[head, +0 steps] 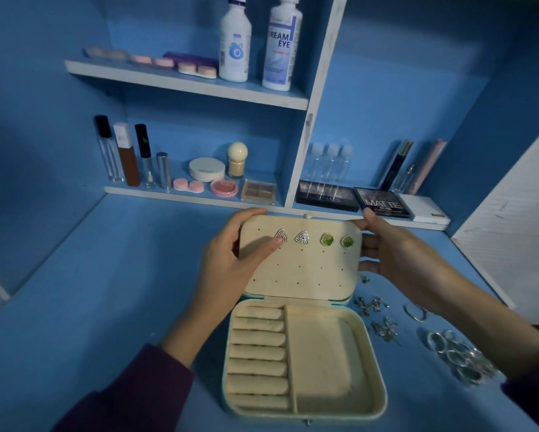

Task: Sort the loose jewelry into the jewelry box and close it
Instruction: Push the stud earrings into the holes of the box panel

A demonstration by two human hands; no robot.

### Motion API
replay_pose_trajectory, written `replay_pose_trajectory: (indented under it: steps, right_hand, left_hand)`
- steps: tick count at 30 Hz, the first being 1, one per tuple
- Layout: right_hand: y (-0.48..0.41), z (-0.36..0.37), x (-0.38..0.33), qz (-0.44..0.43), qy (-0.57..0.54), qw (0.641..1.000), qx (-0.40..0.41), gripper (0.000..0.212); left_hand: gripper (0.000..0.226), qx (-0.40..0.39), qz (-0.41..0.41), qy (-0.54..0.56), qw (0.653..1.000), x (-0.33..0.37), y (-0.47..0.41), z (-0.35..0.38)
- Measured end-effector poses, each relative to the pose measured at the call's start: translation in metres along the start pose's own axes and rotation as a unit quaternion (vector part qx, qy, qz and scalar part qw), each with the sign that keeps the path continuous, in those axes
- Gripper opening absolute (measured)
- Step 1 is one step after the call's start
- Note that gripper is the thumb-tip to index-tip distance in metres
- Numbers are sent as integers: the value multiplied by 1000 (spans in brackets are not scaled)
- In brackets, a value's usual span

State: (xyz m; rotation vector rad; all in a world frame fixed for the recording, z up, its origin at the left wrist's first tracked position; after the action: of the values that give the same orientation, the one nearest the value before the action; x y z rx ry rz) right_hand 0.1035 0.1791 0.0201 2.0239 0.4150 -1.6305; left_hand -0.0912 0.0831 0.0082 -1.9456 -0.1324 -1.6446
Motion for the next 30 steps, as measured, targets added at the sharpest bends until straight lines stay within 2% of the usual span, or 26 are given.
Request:
replay_pose_trajectory:
  steps: [4, 12, 15, 17, 19, 22, 26, 30]
  right_hand:
    - [-1, -1, 2, -5, -4, 1000, 1, 42]
    - [-2, -12, 8, -8, 0, 1000, 7, 41]
    - [-2, -28, 10, -22, 44, 998, 33, 31]
    - [-1, -38, 10, -42, 119, 991, 47, 23]
    - [0, -45, 8, -68, 241, 967, 46, 18]
    - [2, -47, 11, -107, 406, 907, 33, 19]
    - [10, -39, 13, -131, 471, 872, -15, 28]
    - [20, -30, 26, -77, 500, 854, -122, 27]
  left_hand:
    - [29, 4, -2, 5, 1000, -3, 4, -2]
    - [34, 0, -20, 5, 1000, -11, 1, -4]
    - [35, 0, -20, -1, 1000, -14, 0, -4]
    - [33, 3, -18, 0, 1000, -14, 0, -4]
    - [34, 7, -19, 1, 1000, -13, 0, -5]
    - [35, 6, -14, -8, 1000, -10, 2, -3]
    - [34, 8, -11, -14, 1000, -10, 1, -4]
    - [35, 12, -8, -10, 1000, -8, 1, -5]
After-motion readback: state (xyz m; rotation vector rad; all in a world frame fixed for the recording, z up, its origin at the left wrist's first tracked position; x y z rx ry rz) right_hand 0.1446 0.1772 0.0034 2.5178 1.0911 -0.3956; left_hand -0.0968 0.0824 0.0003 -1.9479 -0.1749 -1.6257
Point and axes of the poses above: each hand's wrist, its own y-axis away from the middle knuckle, its own z-axis out of the palm, x = y × z, the point moved 9 cm from there along -y, towards the middle knuckle
